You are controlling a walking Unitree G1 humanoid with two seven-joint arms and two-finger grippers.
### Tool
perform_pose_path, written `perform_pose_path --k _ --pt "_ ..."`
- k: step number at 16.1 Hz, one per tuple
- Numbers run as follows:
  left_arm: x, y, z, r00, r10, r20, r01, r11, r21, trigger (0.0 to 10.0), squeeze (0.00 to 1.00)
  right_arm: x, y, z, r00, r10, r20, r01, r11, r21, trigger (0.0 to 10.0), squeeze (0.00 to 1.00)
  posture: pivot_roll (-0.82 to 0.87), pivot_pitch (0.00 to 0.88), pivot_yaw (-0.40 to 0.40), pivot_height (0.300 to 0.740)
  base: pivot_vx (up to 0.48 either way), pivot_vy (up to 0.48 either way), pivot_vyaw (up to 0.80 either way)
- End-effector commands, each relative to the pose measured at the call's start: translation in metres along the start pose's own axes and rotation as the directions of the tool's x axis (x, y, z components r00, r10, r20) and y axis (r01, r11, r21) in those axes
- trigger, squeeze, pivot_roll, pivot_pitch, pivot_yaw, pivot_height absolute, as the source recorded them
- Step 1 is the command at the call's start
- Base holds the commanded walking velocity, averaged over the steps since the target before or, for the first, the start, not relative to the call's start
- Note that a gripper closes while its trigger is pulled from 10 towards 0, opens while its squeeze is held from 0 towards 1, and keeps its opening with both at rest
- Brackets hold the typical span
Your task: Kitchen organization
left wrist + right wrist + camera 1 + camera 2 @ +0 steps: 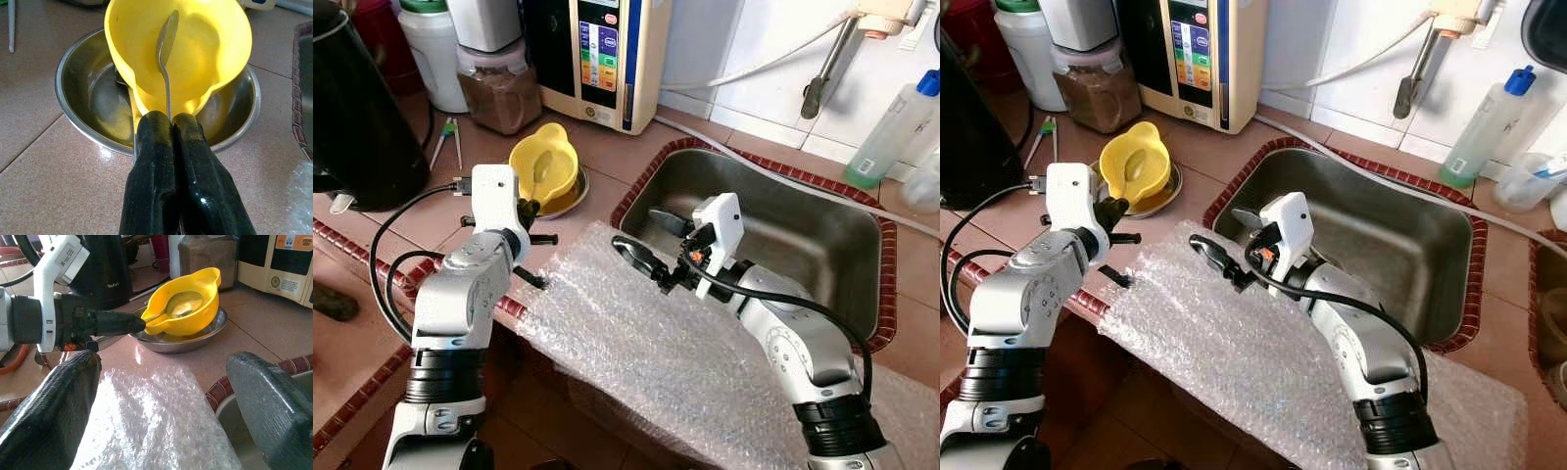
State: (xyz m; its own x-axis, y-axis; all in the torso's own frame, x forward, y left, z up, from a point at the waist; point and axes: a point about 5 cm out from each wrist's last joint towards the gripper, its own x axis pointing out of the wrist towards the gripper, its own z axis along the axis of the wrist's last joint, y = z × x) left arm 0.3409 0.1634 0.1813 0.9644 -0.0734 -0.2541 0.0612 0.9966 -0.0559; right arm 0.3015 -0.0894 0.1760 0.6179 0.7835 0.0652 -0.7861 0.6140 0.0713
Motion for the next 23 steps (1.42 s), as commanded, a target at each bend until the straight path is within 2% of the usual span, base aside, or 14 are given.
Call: perform_pose_path --k 1,4,6,10,12,13,15,17,20,22,23 --pt "-0.002 0.001 0.006 0.999 -0.002 0.034 0.002 1.000 -0.003 0.0 0.00 -0.001 0.000 -0.001 1.000 0.004 -0.002 -0.004 1.000 -0.003 10.0 0.00 0.02 0.088 -0.042 0.740 0.000 0.000 0.00" --pt "-0.005 -0.010 0.024 0.985 -0.048 0.168 0.050 0.999 -0.010 0.0 0.00 0.000 -0.002 -0.001 1.000 -0.017 0.003 0.017 1.000 -0.006 10.0 0.00 0.02 0.088 -0.043 0.740 0.000 0.000 0.00" --pt "-0.008 -0.019 0.028 0.972 -0.087 0.217 0.087 0.996 0.012 0.0 0.00 0.001 -0.003 0.000 1.000 -0.026 0.006 0.026 1.000 -0.005 10.0 0.00 0.02 0.091 -0.044 0.740 0.000 0.000 0.00" --pt "-0.015 -0.039 0.038 0.911 -0.228 0.342 0.219 0.973 0.067 0.0 0.00 -0.002 -0.003 0.005 1.000 -0.006 0.026 0.005 1.000 0.019 10.0 0.00 0.01 0.093 -0.042 0.740 0.000 0.000 0.00" --pt "-0.015 -0.042 0.039 0.900 -0.248 0.359 0.245 0.968 0.057 0.0 0.00 -0.002 -0.007 0.008 0.999 -0.024 0.049 0.022 0.999 0.039 10.0 0.00 0.01 0.090 -0.045 0.740 0.000 0.000 0.00" --pt "-0.013 -0.046 0.036 0.891 -0.281 0.355 0.281 0.958 0.053 0.0 0.00 -0.002 -0.013 0.015 0.992 -0.073 0.099 0.065 0.994 0.086 10.0 0.00 0.01 0.089 -0.047 0.740 0.000 0.000 0.00" --pt "-0.013 -0.057 0.036 0.851 -0.358 0.385 0.376 0.926 0.029 0.0 0.00 -0.002 -0.025 0.027 0.971 -0.160 0.177 0.132 0.979 0.158 10.0 0.00 0.01 0.083 -0.053 0.740 0.000 0.000 0.00" --pt "-0.019 -0.074 0.042 0.804 -0.429 0.411 0.471 0.882 -0.001 0.0 0.00 -0.003 -0.032 0.042 0.948 -0.201 0.247 0.162 0.972 0.171 10.0 0.00 0.01 0.079 -0.056 0.740 0.000 0.000 0.00" --pt "-0.028 -0.098 0.039 0.714 -0.565 0.413 0.621 0.784 -0.003 0.0 0.00 -0.004 -0.034 0.052 0.935 -0.206 0.290 0.143 0.964 0.224 10.0 0.00 0.00 0.080 -0.054 0.740 0.000 0.000 0.00" --pt "-0.035 -0.114 0.033 0.632 -0.656 0.413 0.732 0.681 -0.038 0.0 0.00 -0.005 -0.037 0.051 0.932 -0.217 0.291 0.127 0.945 0.301 10.0 0.00 0.00 0.080 -0.054 0.740 0.000 0.000 0.00" --pt "-0.037 -0.118 0.031 0.620 -0.672 0.404 0.743 0.669 -0.027 0.0 0.00 -0.006 -0.037 0.050 0.933 -0.219 0.287 0.126 0.943 0.309 10.0 0.00 -0.01 0.081 -0.054 0.740 0.000 0.000 0.00"
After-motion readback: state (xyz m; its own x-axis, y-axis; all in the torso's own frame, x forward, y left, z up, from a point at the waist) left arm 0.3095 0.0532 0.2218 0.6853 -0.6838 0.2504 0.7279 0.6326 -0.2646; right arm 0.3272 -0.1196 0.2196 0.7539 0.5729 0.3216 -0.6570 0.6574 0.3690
